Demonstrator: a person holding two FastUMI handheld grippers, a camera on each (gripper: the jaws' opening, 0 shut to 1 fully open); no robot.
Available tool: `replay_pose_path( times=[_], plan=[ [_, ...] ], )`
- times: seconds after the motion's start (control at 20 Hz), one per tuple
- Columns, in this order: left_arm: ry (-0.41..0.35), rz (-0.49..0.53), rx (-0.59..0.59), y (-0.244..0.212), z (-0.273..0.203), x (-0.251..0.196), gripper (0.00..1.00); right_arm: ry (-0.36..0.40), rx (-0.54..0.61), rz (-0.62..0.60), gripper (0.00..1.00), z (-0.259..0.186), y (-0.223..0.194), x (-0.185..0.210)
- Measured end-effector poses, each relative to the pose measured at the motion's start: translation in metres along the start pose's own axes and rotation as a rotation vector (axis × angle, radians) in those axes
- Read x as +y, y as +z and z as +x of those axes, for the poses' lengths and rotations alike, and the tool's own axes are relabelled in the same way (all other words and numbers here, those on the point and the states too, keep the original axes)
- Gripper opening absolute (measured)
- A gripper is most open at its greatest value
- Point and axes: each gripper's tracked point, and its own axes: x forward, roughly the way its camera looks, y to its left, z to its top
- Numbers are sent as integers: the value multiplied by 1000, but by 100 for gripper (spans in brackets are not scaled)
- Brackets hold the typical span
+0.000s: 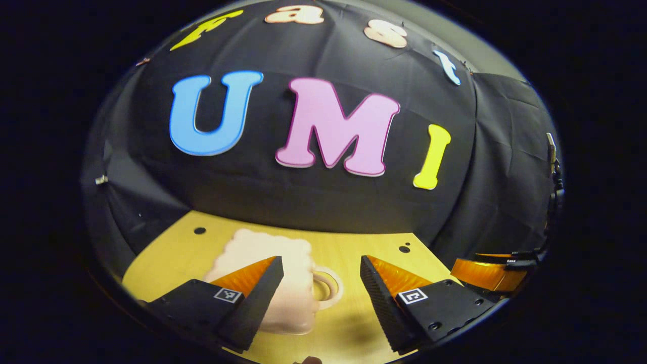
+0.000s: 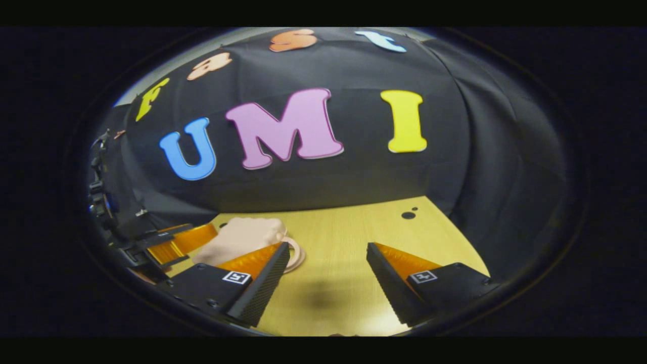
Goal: First open the suitcase, pack the skin care products into it, and then close the suitcase.
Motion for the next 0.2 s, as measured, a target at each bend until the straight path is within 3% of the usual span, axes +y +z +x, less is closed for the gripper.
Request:
replay_pose_path(
  times=[0.2],
  plan=[
    [52,146,-80,33,-70,32,96,10,-140,-10,97,-54,34,34]
  ],
)
